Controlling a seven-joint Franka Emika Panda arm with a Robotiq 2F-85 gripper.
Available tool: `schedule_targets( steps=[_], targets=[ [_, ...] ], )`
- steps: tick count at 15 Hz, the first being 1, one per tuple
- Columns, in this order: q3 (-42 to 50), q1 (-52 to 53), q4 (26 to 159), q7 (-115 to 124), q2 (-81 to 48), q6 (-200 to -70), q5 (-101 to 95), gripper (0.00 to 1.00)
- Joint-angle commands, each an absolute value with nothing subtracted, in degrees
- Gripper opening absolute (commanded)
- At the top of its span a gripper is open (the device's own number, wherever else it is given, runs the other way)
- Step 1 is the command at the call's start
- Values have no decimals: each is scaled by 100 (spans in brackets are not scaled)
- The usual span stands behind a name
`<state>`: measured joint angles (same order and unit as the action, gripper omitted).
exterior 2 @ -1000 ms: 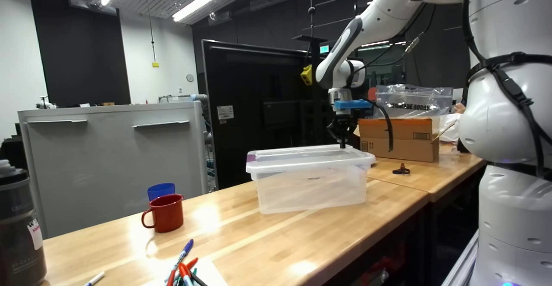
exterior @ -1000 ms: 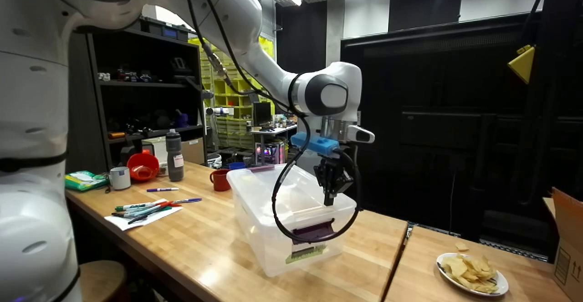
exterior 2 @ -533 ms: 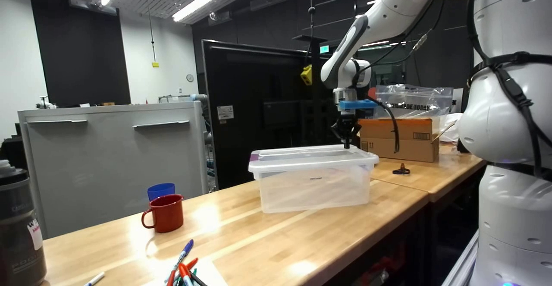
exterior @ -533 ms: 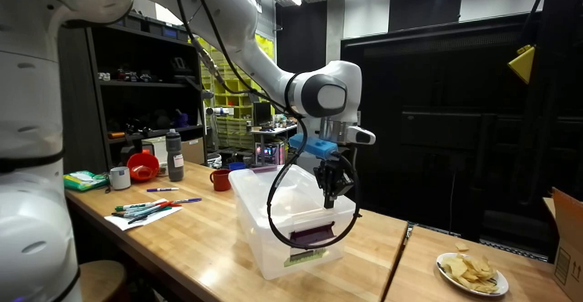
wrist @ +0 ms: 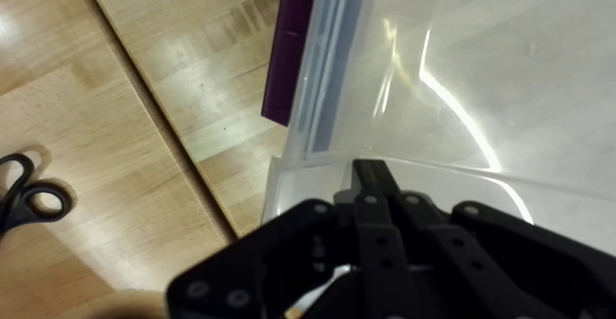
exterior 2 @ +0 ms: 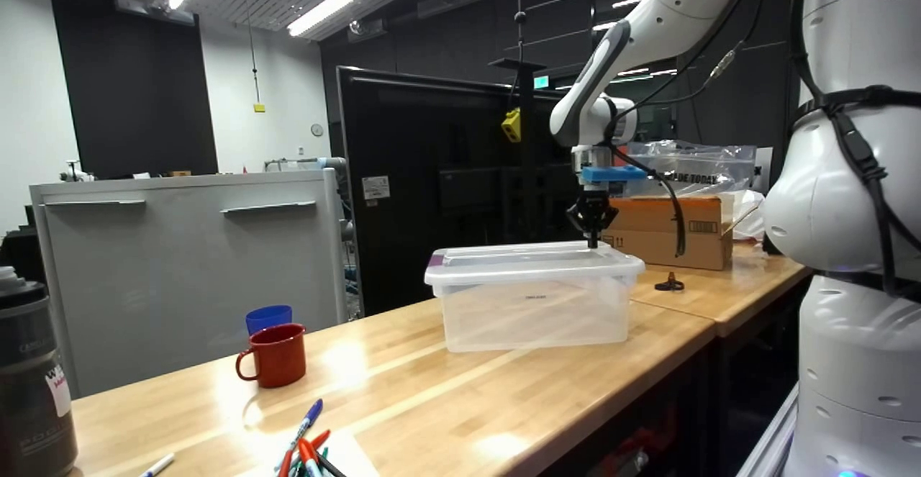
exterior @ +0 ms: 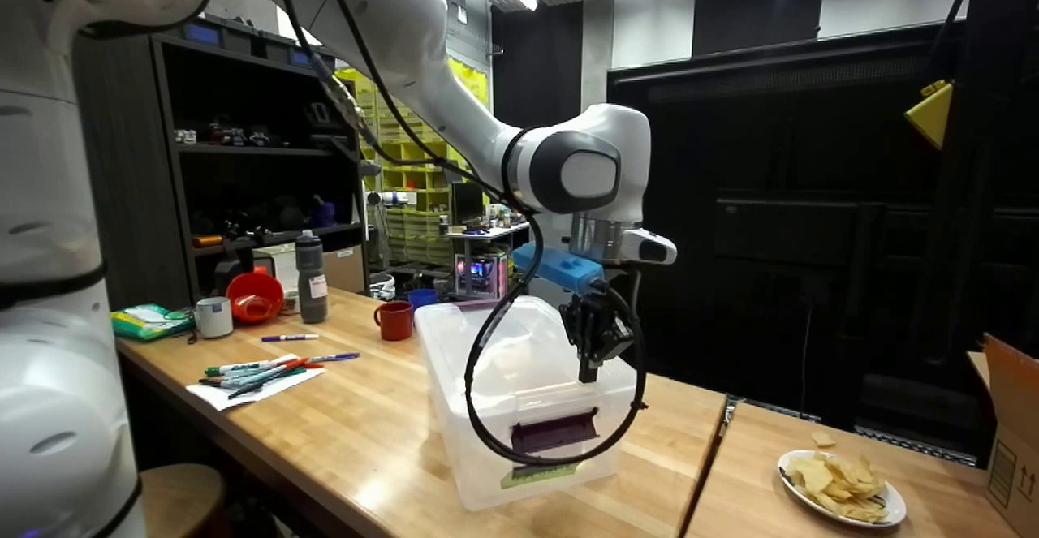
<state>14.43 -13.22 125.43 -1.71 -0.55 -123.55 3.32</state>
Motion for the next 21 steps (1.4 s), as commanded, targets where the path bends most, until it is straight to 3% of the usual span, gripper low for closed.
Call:
schedule_targets(
  steps=[1,3,5,13,21],
  targets=[
    [1498,-1423,13002,-307,172,-12576,306,26],
    [1456,-1374,13187,-414,593,-12689,376,32],
    [1358,-1292,13511,-471,1212,-12776,194,44],
    [551,-987,14597,1,3584,-12569,-550,98],
    [-784,-548,14985,2025,4439,-13338,38,100]
  ],
)
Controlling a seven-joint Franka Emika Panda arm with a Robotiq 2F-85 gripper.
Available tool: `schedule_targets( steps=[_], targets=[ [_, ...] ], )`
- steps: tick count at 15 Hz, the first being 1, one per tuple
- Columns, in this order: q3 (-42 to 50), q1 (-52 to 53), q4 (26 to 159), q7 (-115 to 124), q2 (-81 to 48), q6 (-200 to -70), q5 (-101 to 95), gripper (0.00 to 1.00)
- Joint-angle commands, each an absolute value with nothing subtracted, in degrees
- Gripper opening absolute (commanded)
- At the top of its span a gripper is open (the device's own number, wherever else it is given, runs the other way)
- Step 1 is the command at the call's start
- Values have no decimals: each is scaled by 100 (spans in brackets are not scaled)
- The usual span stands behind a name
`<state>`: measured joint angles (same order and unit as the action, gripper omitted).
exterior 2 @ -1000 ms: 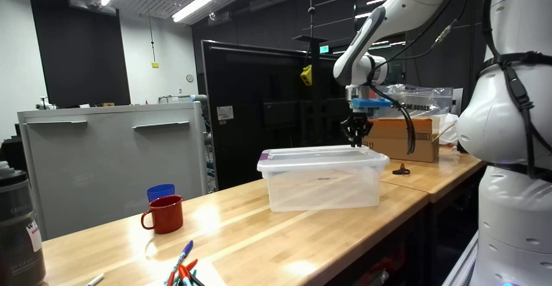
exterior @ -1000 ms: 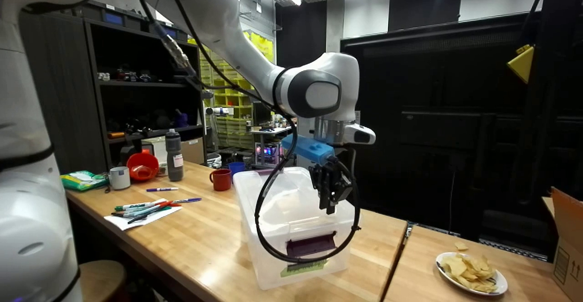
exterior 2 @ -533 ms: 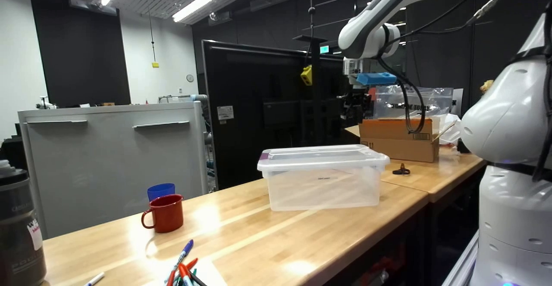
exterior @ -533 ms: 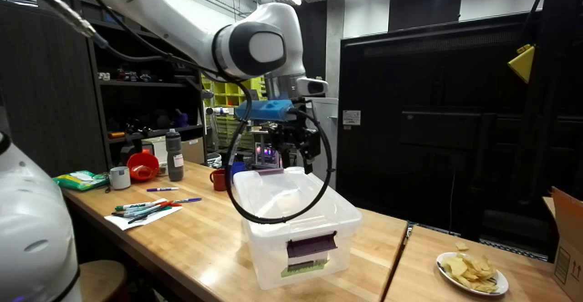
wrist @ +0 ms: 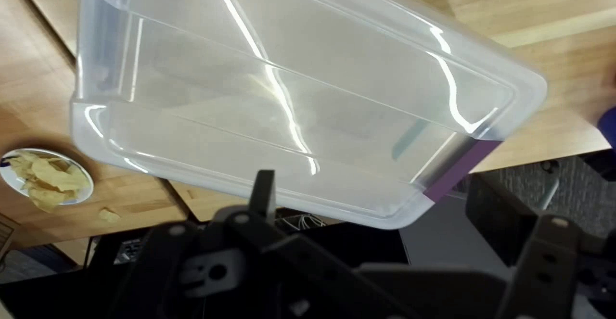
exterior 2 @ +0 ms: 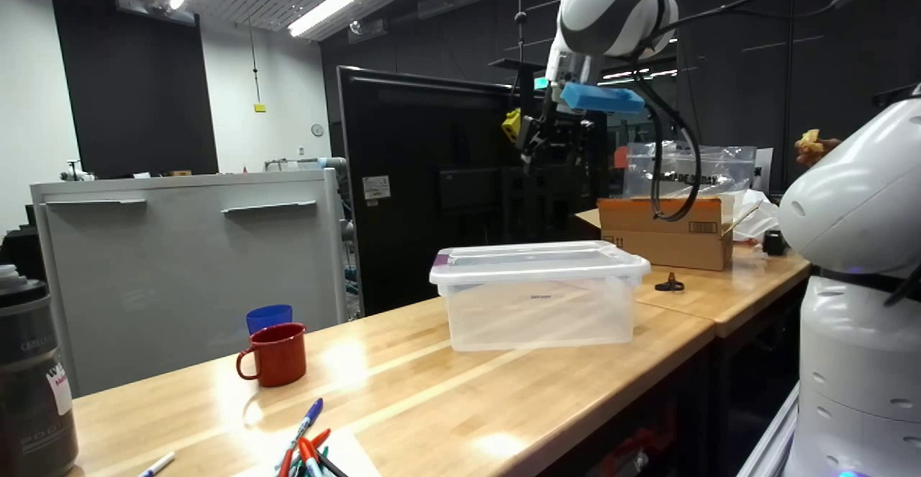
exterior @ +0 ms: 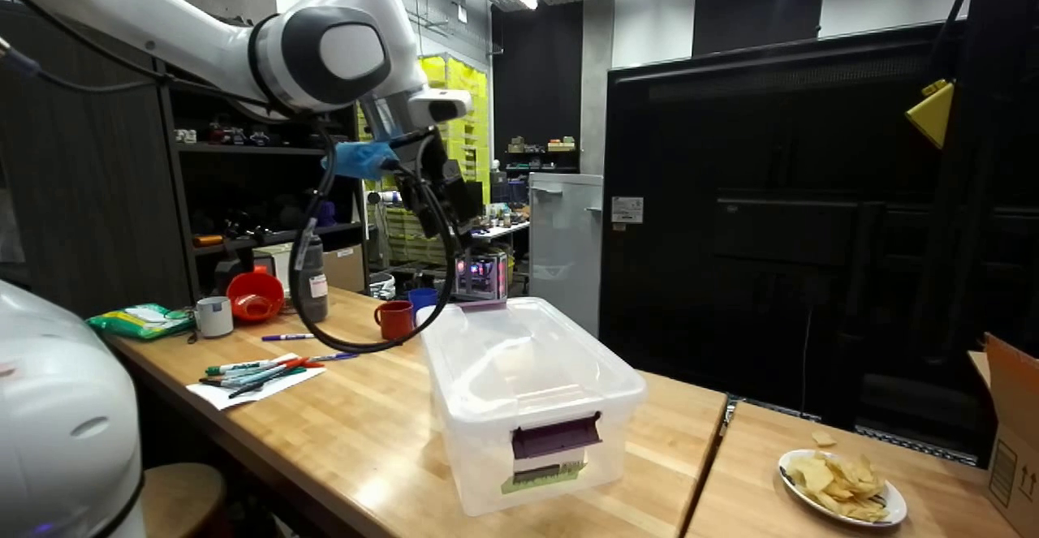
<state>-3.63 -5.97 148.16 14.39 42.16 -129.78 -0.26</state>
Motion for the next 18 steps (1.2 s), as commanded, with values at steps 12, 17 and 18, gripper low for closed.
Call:
schedule_targets(
  steps=[12,17,18],
  targets=[
    [-3640,-1807,14350,5688,3917,-14228,-1574,100],
    [-4361,-2557,13498,6727,3355,-13652,-2483,100],
    [-4434,-2650,13292,6833,3167,-13441,-2637,100]
  ],
)
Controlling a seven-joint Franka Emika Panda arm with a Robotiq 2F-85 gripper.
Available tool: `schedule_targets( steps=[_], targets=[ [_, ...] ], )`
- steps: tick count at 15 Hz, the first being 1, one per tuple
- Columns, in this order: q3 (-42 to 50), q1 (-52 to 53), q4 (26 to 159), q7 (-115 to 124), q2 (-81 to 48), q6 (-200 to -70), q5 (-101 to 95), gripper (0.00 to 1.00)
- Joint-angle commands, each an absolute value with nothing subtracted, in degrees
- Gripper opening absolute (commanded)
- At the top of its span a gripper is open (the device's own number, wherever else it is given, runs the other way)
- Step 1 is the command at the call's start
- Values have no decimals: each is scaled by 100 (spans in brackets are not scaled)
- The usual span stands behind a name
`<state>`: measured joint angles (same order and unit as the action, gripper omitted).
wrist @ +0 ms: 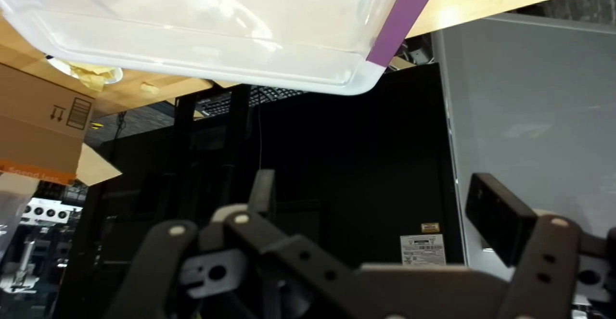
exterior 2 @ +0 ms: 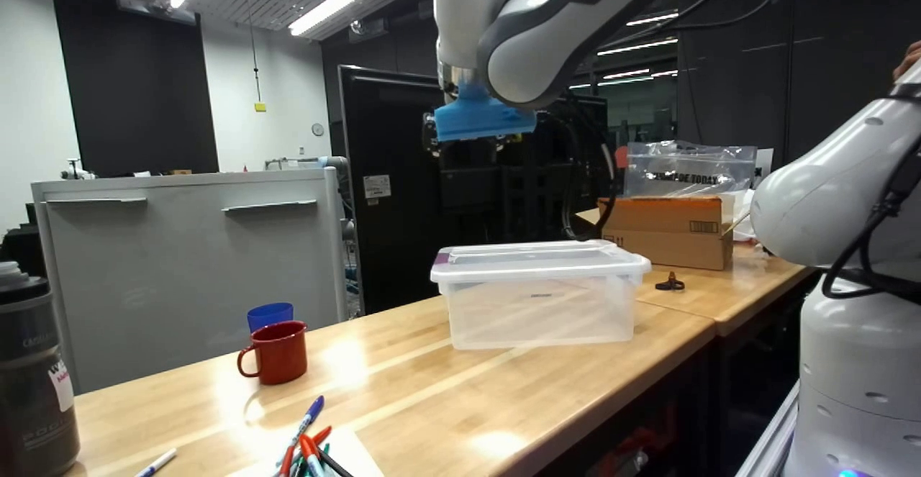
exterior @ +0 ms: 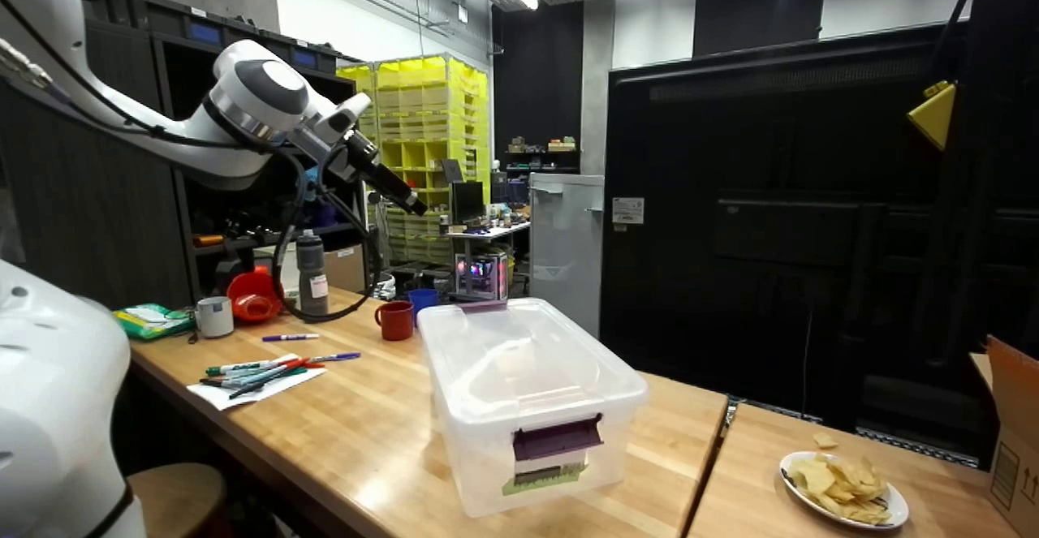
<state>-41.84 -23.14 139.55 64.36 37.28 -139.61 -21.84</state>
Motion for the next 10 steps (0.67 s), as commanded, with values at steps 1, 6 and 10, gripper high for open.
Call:
schedule_targets(
  steps=[1,6,10],
  targets=[
    [-4478,-2701,13108,6931,2974,-13229,-2793,100],
    [-4335,-2502,12350,7411,1751,-12124,-3622,100],
    [-3654,-1693,11943,7634,859,-11510,-4039,100]
  ],
)
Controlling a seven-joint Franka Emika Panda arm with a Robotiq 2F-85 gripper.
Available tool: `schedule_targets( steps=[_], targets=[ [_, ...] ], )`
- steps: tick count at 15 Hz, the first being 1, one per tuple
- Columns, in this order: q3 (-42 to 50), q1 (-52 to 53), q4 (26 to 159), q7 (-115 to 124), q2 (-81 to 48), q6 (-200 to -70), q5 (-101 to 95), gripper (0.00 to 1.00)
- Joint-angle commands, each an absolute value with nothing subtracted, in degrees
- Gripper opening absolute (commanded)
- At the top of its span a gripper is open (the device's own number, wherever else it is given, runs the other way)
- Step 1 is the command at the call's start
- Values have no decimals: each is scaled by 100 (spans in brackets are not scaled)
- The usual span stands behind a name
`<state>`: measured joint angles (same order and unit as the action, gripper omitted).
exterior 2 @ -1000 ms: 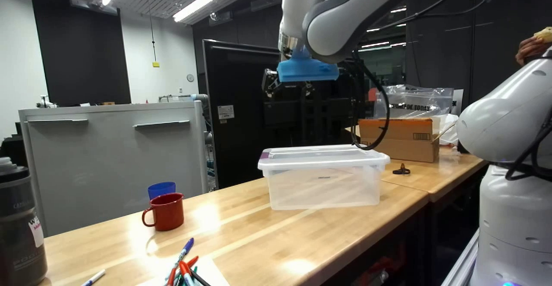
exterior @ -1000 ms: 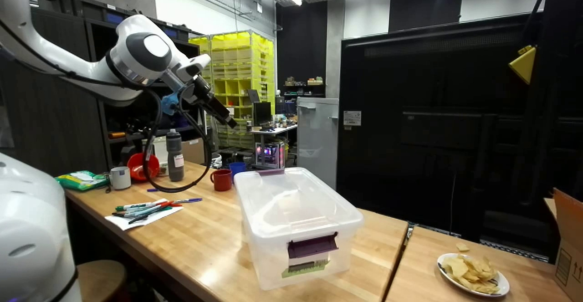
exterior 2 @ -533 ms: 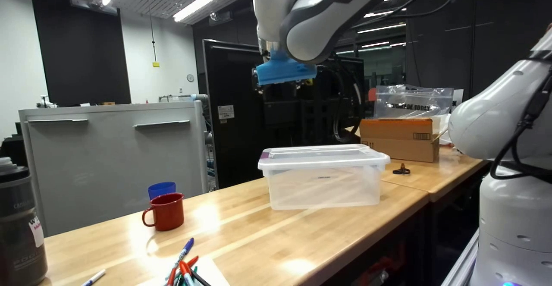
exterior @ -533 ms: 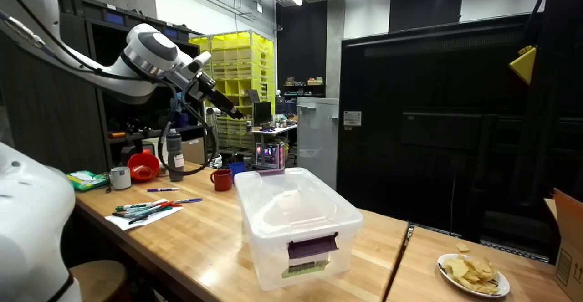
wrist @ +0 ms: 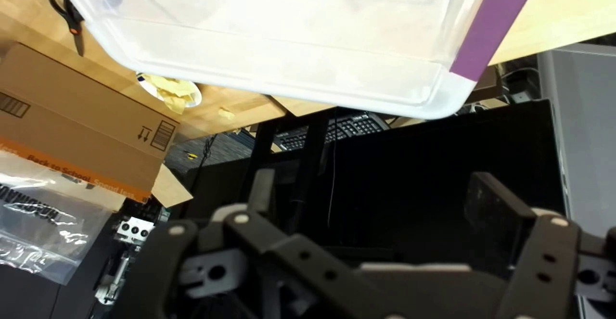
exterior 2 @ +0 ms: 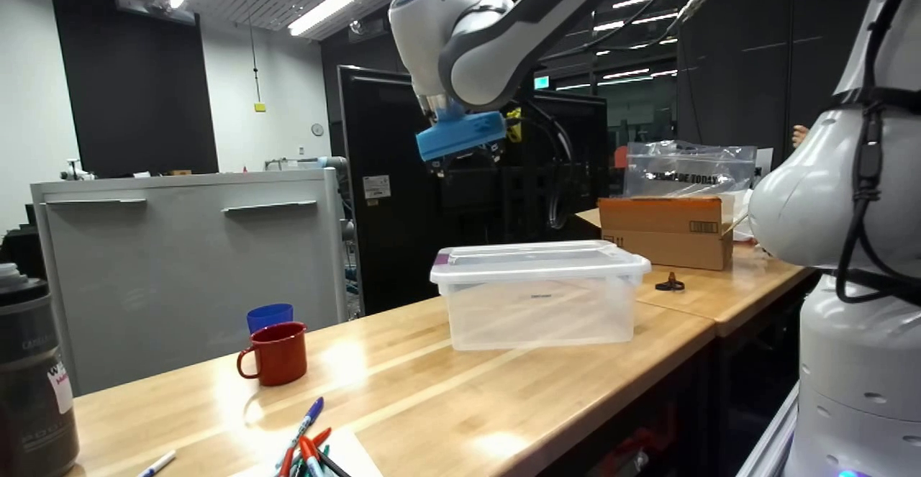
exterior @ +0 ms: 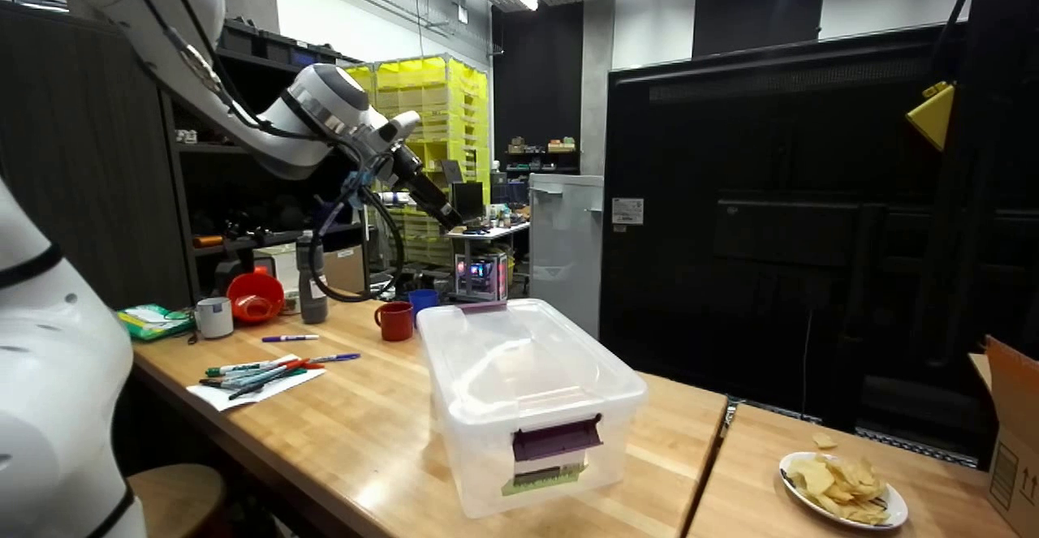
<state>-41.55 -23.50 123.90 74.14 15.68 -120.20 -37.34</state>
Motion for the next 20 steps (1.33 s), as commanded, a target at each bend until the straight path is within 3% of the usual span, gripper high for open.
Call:
schedule_targets(
  steps=[1,9,20],
  targets=[
    [-3408,-1417,11854,7649,693,-11428,-4072,100],
    [-1856,345,11208,7466,-261,-11369,-3763,100],
    [-817,591,10848,6571,-648,-12058,-2371,100]
  ],
)
